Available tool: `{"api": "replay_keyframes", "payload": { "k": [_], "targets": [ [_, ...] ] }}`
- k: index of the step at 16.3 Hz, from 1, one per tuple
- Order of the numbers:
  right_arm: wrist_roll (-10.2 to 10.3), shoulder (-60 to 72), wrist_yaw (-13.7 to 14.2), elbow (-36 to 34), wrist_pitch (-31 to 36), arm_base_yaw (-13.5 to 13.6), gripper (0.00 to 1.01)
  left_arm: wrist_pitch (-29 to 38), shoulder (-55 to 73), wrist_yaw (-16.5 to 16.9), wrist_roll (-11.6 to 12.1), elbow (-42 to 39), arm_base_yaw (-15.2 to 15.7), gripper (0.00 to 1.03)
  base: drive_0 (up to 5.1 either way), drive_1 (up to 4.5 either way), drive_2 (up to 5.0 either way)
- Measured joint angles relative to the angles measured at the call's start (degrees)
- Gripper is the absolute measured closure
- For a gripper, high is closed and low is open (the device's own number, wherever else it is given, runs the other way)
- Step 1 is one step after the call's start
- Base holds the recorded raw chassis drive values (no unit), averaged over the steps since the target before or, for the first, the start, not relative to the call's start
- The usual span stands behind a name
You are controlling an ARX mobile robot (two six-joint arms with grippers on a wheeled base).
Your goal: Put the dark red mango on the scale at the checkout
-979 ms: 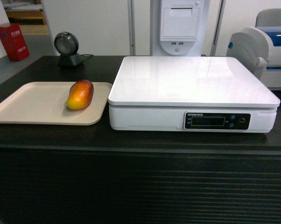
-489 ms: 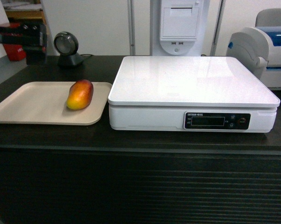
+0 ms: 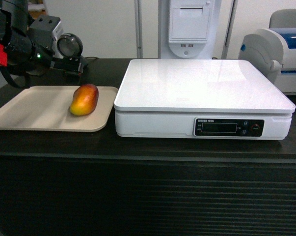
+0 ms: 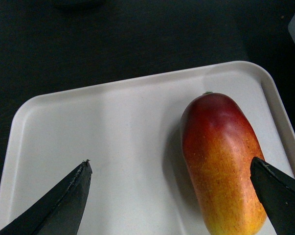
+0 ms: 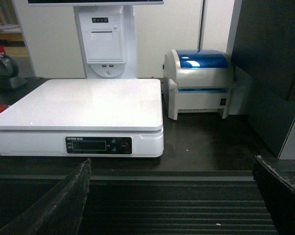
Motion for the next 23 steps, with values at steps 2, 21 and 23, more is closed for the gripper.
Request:
{"api": "replay_keyframes", "payload": {
  "k": [2, 21, 23],
  "targets": [
    [0.00, 0.00, 0.02, 0.00, 0.00, 0.00, 0.03, -2.03, 3.17, 0.70, 0.26, 4.26, -0.20, 0.05, 0.0, 0.00, 0.0],
    [0.00, 0.00, 0.02, 0.00, 0.00, 0.00, 0.03, -7.67, 14.27, 4.52, -6.01, 15.80, -1.42, 0.05, 0.0, 0.00, 0.0],
    [0.00, 0.00, 0.02, 0.00, 0.00, 0.00, 0.03, -9.53, 15.78, 4.22, -6.25, 15.80, -1.42, 0.05, 0.0, 0.00, 0.0]
  ]
}}
